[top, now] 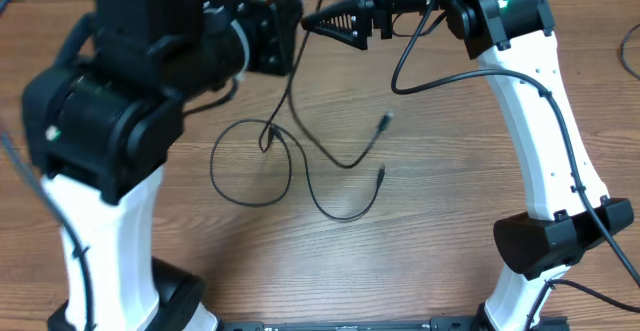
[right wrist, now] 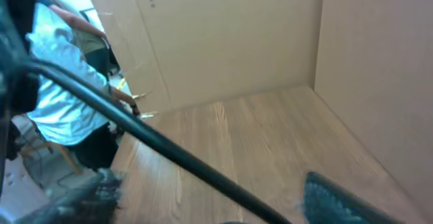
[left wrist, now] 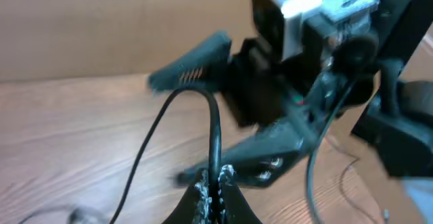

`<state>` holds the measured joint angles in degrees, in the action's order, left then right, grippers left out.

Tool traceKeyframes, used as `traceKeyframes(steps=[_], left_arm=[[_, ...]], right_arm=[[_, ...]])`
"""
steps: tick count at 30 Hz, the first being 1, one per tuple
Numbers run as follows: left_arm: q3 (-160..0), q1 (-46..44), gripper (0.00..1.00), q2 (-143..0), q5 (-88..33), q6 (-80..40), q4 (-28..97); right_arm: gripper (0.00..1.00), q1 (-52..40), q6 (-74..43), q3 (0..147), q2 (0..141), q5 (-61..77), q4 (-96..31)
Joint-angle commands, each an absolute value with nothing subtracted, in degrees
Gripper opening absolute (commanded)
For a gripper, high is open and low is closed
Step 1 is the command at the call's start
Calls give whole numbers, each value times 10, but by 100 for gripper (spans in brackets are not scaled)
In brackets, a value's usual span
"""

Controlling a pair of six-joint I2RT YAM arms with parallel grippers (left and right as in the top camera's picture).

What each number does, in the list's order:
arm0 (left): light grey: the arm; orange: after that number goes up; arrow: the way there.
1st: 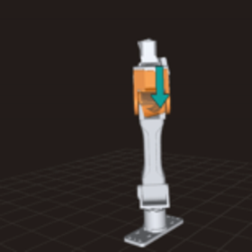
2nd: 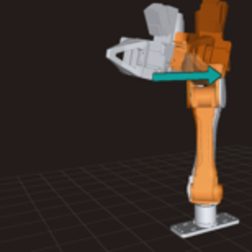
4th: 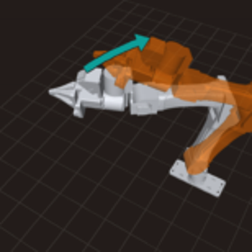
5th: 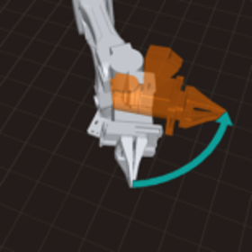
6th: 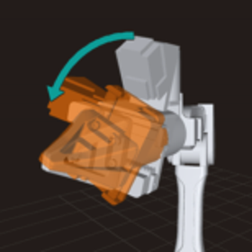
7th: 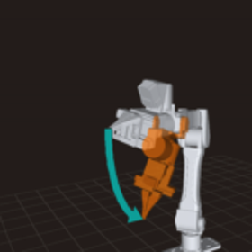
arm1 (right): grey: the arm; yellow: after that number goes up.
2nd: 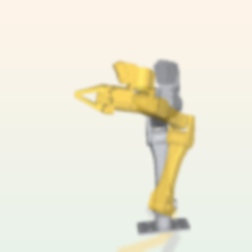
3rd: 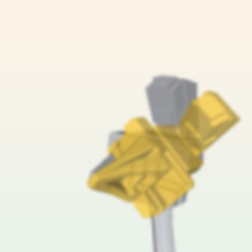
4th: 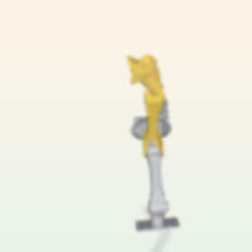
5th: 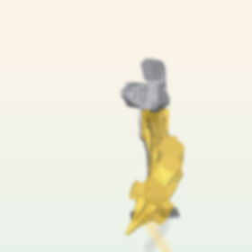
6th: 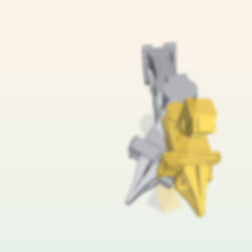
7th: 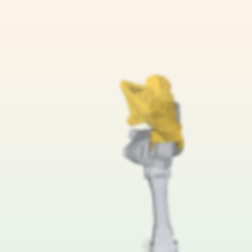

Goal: Untangle cables

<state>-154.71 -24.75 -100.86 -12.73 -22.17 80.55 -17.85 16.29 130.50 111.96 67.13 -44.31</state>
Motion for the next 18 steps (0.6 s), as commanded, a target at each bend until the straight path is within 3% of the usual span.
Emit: traceKeyframes(steps=[1,2,3,4,5,7,8,10,11,12,18], left_arm=[[-1550,-270,4,-1023,-159,-224,786],[-1550,-270,4,-1023,-158,-220,786],[-1550,-264,44,-1020,-145,-199,792],[-1550,-257,63,-1016,-145,-183,796],[-1550,-248,62,-1011,-145,-170,799],[-1550,-227,37,-998,-144,-165,804],[-1550,-223,36,-995,-145,-165,804],[-1550,-206,51,-984,-144,-165,803],[-1550,-202,51,-981,-144,-164,803],[-1550,-195,57,-977,-144,-162,803],[-1550,-183,59,-974,-144,-147,823]], right_arm=[[4,-180,132,1321,1099,680,-442],[4,-174,126,1321,1099,674,-444],[4,-156,117,1321,1099,646,-450],[4,-140,117,1321,1099,632,-456],[4,-115,117,1321,1099,609,-466],[4,-67,117,1321,1099,571,-485],[4,-54,117,1321,1099,565,-489],[4,2,117,1321,1099,554,-501],[4,22,117,1321,1099,553,-503],[4,69,115,1321,1099,553,-507],[4,282,105,1321,1099,524,-512]])
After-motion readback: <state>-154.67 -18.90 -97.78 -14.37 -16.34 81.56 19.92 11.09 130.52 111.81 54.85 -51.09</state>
